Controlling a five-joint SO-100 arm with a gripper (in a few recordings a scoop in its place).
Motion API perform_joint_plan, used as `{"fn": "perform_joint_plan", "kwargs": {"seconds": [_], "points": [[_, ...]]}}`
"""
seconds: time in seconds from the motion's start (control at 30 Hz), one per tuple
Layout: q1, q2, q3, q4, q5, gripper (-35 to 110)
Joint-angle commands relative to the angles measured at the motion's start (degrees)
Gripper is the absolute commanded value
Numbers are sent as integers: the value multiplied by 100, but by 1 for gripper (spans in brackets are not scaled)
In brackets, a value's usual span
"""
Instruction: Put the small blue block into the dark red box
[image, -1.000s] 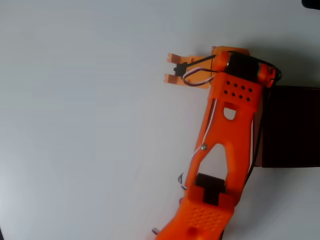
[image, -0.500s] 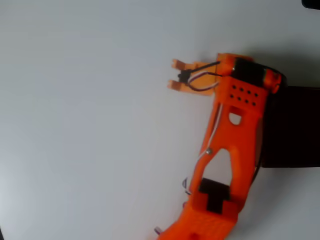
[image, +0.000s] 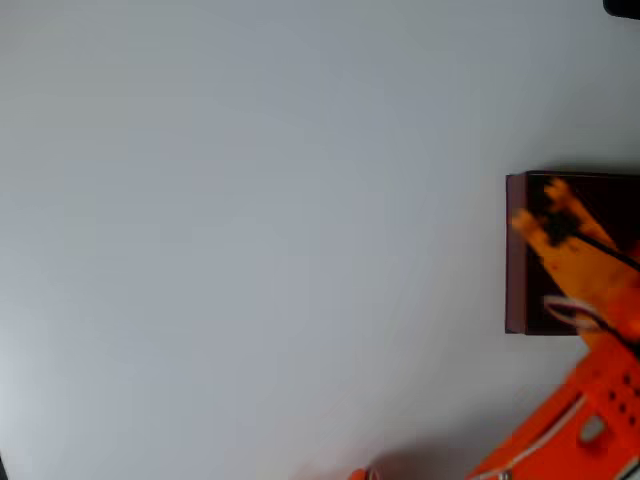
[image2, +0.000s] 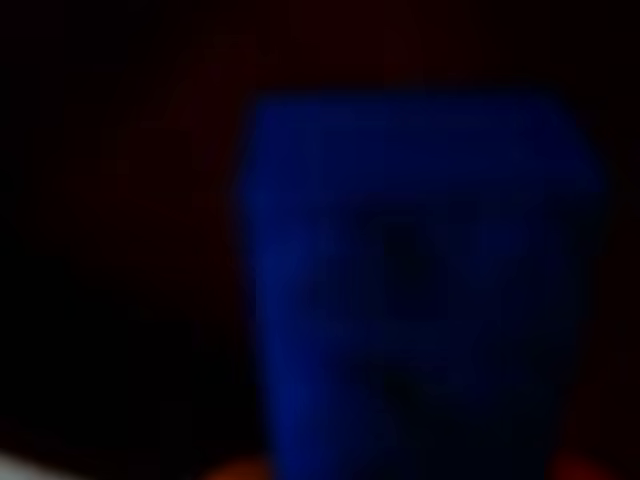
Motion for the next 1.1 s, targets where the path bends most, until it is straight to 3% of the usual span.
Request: {"fn": "perform_joint_plan", "kwargs": {"seconds": [0.0,0.33,0.43,0.7,0.9,1.07], "points": [[448,501,0,62,105,0],[343,202,650,-501,396,0],[316,-53,712,-536,747,13],[-88,149,1459,-967,721,14],[-624,2030,2786,-976,422,13],[-1854,4781,4421,-791,193,11]]}}
